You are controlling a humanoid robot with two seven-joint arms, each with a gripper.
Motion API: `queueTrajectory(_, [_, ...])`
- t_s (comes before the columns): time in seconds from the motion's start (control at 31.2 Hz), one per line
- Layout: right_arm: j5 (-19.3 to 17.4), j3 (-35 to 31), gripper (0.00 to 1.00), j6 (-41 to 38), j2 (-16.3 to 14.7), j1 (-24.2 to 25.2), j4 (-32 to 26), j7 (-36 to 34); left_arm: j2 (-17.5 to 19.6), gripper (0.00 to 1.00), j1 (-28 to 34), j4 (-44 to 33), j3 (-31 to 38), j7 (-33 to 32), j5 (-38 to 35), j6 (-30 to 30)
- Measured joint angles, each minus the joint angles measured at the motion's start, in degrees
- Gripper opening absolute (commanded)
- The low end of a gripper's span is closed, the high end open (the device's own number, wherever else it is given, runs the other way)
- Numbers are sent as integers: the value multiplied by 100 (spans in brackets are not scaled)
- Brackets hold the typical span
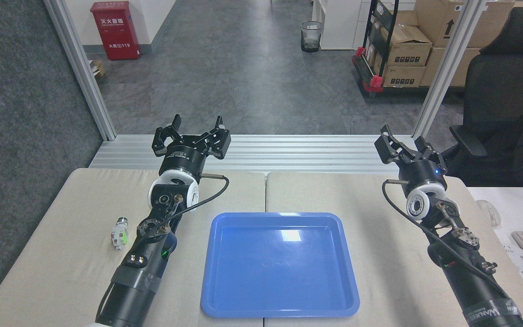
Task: Pick up switch part and place in tray
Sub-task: 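Move the left gripper toward the small white switch part, opening it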
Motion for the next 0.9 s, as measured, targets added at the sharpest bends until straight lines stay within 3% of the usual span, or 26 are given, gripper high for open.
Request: queueTrajectory(0.9, [0, 0, 99, 0, 5, -1, 0, -3, -75, 100, 70, 130, -108, 129, 17, 195])
